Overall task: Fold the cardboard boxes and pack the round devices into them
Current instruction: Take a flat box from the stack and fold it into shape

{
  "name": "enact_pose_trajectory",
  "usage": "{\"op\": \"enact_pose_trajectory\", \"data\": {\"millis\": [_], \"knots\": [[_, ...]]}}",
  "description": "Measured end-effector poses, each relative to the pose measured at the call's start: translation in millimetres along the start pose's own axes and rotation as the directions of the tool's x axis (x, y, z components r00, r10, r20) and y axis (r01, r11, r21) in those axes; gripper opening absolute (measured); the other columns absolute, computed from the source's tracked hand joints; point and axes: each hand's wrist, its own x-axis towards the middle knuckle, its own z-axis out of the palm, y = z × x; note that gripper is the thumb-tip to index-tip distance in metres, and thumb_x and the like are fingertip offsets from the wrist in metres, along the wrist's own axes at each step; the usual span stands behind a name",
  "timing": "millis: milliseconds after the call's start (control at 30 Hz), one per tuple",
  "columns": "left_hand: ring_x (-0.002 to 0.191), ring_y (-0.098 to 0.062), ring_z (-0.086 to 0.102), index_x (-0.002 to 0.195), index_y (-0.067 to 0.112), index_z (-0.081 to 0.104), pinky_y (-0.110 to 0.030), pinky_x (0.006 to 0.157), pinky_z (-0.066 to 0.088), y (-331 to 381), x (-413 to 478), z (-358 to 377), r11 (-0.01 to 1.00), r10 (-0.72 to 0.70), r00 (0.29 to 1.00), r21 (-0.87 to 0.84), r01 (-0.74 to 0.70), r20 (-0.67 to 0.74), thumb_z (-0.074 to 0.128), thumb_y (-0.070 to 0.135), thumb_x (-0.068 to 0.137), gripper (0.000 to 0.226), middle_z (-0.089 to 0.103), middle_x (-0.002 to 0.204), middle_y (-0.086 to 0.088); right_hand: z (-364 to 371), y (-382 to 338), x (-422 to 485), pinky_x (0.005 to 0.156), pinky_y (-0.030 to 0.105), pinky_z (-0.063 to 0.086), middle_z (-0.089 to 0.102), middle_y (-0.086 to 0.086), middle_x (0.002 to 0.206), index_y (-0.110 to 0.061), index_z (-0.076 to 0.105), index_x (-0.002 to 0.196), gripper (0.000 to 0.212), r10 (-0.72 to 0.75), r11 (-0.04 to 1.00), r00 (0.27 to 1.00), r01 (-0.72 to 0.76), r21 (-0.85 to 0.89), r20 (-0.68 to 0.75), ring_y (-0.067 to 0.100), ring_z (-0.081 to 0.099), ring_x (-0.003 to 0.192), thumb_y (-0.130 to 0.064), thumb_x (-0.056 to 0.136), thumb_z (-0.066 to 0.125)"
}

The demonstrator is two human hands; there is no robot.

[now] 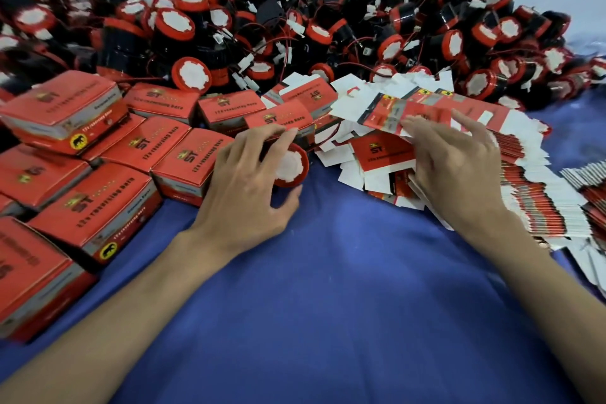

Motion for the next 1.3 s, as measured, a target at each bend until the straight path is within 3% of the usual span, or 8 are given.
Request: {"op": "enact_pose_trajectory", "data": {"millis": [200,333,433,567,667,933,1067,1300], "knots": [[0.078,-0.012,0.061,0.096,0.008,0.065,-0.020,0.074,0.050,27.5,-4.5,-14.6,0.921,0.003,0.992,-0.386,-0.052,-0.126,0.057,0.029,0.090,0.024,0.065,0.084,0.001,-13.5,-11.2,5.3,0.073,0.041,0.047,0.074,0.009,0.085,0.003,0.075,0.079,0.018,-0.112,0.972,0.898,0.187,0.140,-0.425,0.022,0.072,0.081,0.016,0.081,0.064],[0.100,-0.018,0.068,0.120,0.006,0.054,-0.036,0.090,0.054,42.1,-7.0,-14.6,0.431,-0.308,0.934,-0.849,0.307,0.182,0.051,0.048,0.088,0.053,0.069,0.109,-0.005,-24.6,-47.6,5.4,0.070,0.039,0.051,0.070,0.007,0.084,-0.002,0.072,0.082,0.030,0.041,0.862,0.912,0.175,0.476,-0.409,0.021,0.068,0.078,0.017,0.087,0.049],[0.104,-0.020,0.067,0.134,-0.005,0.030,-0.032,0.094,0.052,41.2,-5.0,-12.4,0.219,-0.318,0.930,-0.940,0.263,0.186,0.057,0.046,0.089,0.073,0.055,0.127,-0.022,-27.4,-68.0,3.6,0.073,0.014,0.046,0.062,-0.012,0.076,-0.025,0.059,0.080,0.033,0.341,0.679,0.909,-0.062,0.731,-0.240,-0.003,0.059,0.078,0.005,0.089,0.050],[0.102,-0.008,0.066,0.130,0.006,0.039,-0.019,0.085,0.051,34.9,-0.7,-11.5,0.294,-0.391,0.911,-0.920,0.261,0.134,0.060,0.024,0.093,0.046,0.064,0.116,-0.001,-22.6,-69.8,8.3,0.055,0.022,0.052,0.055,-0.013,0.063,-0.025,0.049,0.074,0.022,0.635,0.110,0.728,-0.417,0.902,0.259,0.001,0.057,0.061,-0.029,0.094,0.058],[0.099,0.001,0.065,0.110,0.021,0.059,-0.012,0.079,0.050,29.1,-1.8,-9.7,0.416,-0.394,0.915,-0.872,0.257,0.082,0.061,0.024,0.088,0.022,0.071,0.102,0.020,-12.1,-66.9,5.2,0.049,0.027,0.051,0.060,0.000,0.067,-0.010,0.051,0.077,0.034,0.581,-0.091,0.622,-0.590,0.802,0.524,0.010,0.061,0.058,-0.042,0.085,0.060],[0.075,-0.006,0.067,0.082,0.000,0.062,-0.029,0.062,0.054,18.4,-2.0,-5.7,0.515,-0.522,0.848,-0.758,0.400,0.092,0.066,0.041,0.085,0.042,0.072,0.080,0.005,-1.1,-71.6,-8.6,0.087,0.019,0.048,0.060,-0.009,0.120,-0.022,0.043,0.142,0.059,0.449,0.316,0.772,-0.608,0.729,0.449,0.008,0.056,0.113,-0.041,0.088,0.057],[0.080,-0.001,0.068,0.088,0.019,0.065,-0.017,0.067,0.052,20.4,-2.6,-8.6,0.468,-0.513,0.843,-0.770,0.434,0.163,0.049,0.044,0.088,0.030,0.073,0.083,0.017,-2.5,-77.8,-10.4,0.082,0.012,0.047,0.065,-0.011,0.119,-0.025,0.042,0.139,0.053,0.342,0.253,0.795,-0.592,0.765,0.502,-0.002,0.062,0.102,-0.033,0.090,0.059],[0.109,-0.024,0.066,0.115,0.022,0.069,-0.034,0.082,0.056,36.3,-3.2,-20.3,-0.324,-0.375,0.834,-0.900,0.291,0.404,0.045,0.067,0.085,0.060,0.069,0.118,-0.005,-0.9,-76.2,-10.4,0.054,0.014,0.050,0.066,-0.028,0.089,-0.042,0.042,0.125,0.046,0.283,0.143,0.794,-0.590,0.795,0.538,-0.004,0.059,0.069,-0.004,0.099,0.045]]}}
